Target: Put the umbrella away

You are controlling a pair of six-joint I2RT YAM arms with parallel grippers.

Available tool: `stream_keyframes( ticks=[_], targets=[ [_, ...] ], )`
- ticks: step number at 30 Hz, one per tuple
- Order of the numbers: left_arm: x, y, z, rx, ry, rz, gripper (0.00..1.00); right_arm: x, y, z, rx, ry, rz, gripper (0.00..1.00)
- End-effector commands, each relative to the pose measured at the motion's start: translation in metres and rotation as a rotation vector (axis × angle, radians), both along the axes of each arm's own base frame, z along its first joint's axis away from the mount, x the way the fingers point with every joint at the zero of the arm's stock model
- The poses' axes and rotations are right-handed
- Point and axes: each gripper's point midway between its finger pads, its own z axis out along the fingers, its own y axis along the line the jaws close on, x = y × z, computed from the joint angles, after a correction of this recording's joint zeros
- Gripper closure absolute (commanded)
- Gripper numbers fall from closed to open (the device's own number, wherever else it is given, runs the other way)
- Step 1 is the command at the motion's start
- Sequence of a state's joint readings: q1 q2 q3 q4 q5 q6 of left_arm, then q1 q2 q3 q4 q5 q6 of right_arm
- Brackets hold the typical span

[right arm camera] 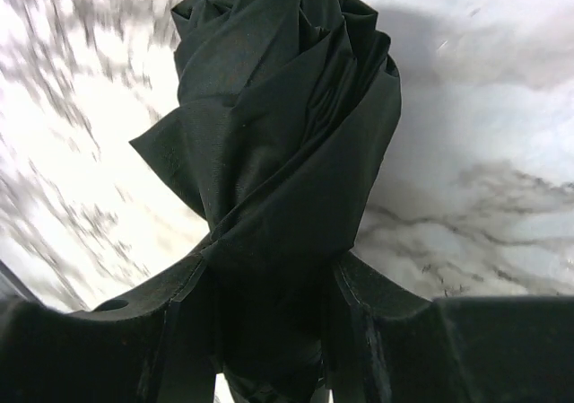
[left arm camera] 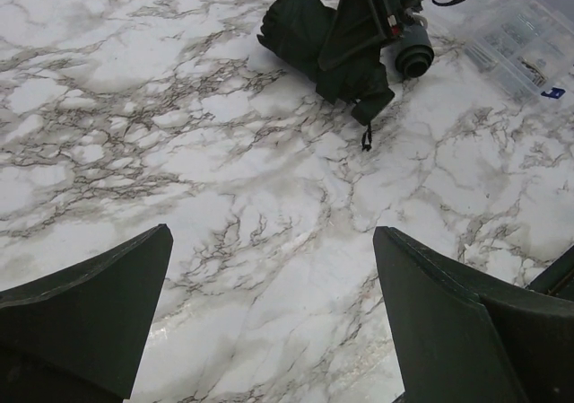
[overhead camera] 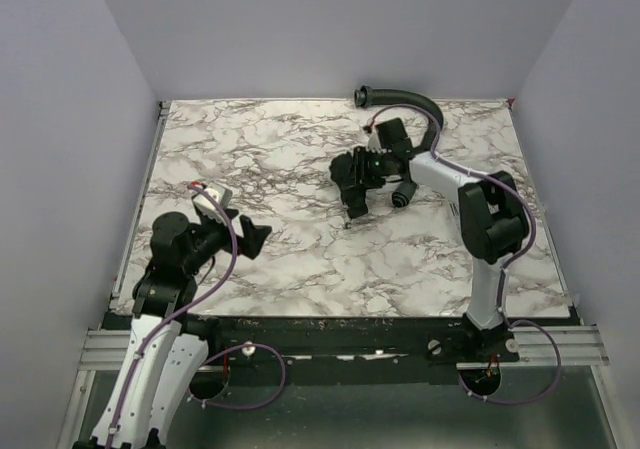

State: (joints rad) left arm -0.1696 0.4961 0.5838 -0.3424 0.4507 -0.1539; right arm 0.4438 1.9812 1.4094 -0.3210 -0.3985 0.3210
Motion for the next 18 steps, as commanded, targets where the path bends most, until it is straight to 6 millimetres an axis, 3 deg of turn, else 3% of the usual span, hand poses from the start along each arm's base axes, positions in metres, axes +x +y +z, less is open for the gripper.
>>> stream_keyframes(
  ticks=[1, 5, 7, 10, 14, 18],
  targets=[
    [0.003, 0.008, -0.002, 0.022, 0.001, 0.039, 0.02, 0.037, 0.032, 0.019, 0.233, 0.123, -0.250, 0.66],
    [0.003, 0.008, -0.003, 0.023, 0.003, 0.040, 0.02, 0.041, 0.040, 0.009, 0.264, 0.175, -0.257, 0.50],
    [0.003, 0.008, -0.002, 0.023, 0.001, 0.037, 0.02, 0.042, 0.032, 0.003, 0.239, 0.160, -0.272, 0.44],
    [0.001, 0.007, 0.000, 0.020, -0.006, 0.031, 0.02, 0.049, 0.005, 0.011, 0.166, 0.065, -0.304, 0.36],
    [-0.004, 0.001, 0.010, -0.008, -0.046, -0.003, 0.02, 0.045, -0.026, 0.046, 0.115, -0.087, -0.250, 0.20],
    [-0.010, -0.003, 0.020, -0.067, -0.069, -0.024, 0.02, 0.017, -0.038, 0.097, 0.051, -0.298, 0.002, 0.08]
  ],
)
